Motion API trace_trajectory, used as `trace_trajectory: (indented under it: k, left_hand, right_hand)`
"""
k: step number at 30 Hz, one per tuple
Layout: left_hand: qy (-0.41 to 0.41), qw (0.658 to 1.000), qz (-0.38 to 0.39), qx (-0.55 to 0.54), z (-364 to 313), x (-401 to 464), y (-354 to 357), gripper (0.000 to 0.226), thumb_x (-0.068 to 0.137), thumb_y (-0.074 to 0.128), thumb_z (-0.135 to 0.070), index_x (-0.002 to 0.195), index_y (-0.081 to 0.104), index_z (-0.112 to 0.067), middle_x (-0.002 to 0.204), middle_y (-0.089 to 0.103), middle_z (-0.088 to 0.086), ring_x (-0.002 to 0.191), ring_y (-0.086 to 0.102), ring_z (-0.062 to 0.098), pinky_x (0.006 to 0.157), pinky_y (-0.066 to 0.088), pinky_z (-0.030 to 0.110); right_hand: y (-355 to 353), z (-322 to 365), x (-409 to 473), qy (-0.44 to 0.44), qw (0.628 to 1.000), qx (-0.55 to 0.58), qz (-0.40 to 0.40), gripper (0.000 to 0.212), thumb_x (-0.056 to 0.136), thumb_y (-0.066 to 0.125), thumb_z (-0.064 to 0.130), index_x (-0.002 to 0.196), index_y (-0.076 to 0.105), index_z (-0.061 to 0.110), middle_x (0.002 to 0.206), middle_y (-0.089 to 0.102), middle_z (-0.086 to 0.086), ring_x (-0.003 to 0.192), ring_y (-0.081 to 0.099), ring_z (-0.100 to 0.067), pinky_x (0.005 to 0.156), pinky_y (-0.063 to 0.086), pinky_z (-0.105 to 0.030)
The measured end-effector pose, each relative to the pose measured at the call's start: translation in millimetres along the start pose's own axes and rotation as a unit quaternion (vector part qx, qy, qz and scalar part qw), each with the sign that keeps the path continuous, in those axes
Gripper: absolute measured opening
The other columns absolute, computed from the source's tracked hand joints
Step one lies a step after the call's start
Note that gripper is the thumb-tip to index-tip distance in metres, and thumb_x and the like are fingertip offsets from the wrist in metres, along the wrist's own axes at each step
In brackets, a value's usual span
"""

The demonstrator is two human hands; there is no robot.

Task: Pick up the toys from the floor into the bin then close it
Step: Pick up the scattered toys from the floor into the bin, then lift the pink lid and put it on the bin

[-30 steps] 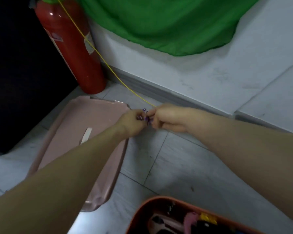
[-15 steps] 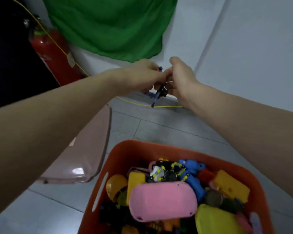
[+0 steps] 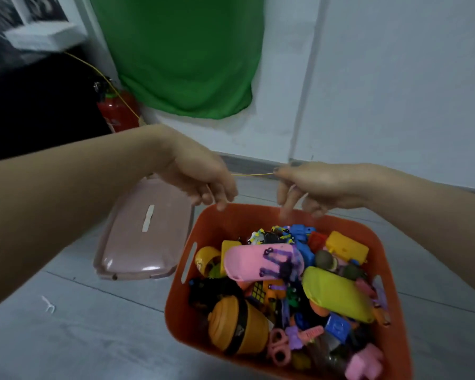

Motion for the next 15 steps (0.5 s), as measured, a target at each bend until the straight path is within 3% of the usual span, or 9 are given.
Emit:
trace_trajectory:
  k: [3, 8, 12, 15]
  left_hand:
    - [-0.069, 0.993, -0.096, 0.004, 65.4, -3.0, -39.3, 0.033, 0.097, 0.054, -0.022, 0.121, 0.059, 0.001, 0.096, 0.069, 0.009, 0.070, 0.055, 0.018, 0.064, 0.050, 0.028]
    - [-0.132, 0.967, -0.213, -0.050, 180.9, 0.2, -75.1, 0.033, 0.096, 0.056, -0.022, 0.124, 0.055, -0.004, 0.105, 0.065, 0.011, 0.085, 0.065, 0.021, 0.084, 0.054, 0.035]
    - [-0.216, 0.953, -0.207, -0.050, 270.1, 3.6, -80.2, 0.062, 0.093, 0.062, -0.036, 0.143, 0.038, -0.009, 0.132, 0.052, 0.013, 0.114, 0.056, 0.028, 0.094, 0.049, 0.044]
    - [-0.225, 0.953, -0.185, -0.082, 305.0, 10.3, -79.9, 0.074, 0.092, 0.061, -0.043, 0.151, 0.030, -0.010, 0.149, 0.039, 0.014, 0.128, 0.047, 0.032, 0.094, 0.046, 0.048]
  right_hand:
    - [-15.4, 23.1, -12.6, -0.037, 0.996, -0.005, -0.080, 0.041, 0.101, 0.036, 0.041, 0.094, 0.056, 0.007, 0.088, 0.073, -0.018, 0.037, 0.028, -0.014, 0.039, 0.029, -0.017]
    - [24.2, 91.3, 13.2, -0.101, 0.986, 0.033, -0.129, 0.028, 0.097, 0.044, 0.032, 0.091, 0.058, 0.010, 0.078, 0.067, -0.012, 0.046, 0.042, -0.016, 0.041, 0.039, -0.019]
    - [125.0, 138.1, 63.2, -0.119, 0.987, 0.025, -0.107, 0.014, 0.095, 0.045, 0.018, 0.093, 0.054, 0.008, 0.080, 0.061, -0.015, 0.057, 0.058, -0.022, 0.047, 0.052, -0.025]
    - [200.1, 156.7, 97.2, -0.096, 0.990, -0.066, -0.077, 0.018, 0.095, 0.043, 0.013, 0.102, 0.057, 0.005, 0.092, 0.067, -0.018, 0.078, 0.069, -0.031, 0.064, 0.057, -0.031]
Point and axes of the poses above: each hand's wrist, its own x-axis towards the middle knuckle, its own y-axis out of the palm, z = x × y, the point moved 10 cm from there along x, towards the middle knuckle
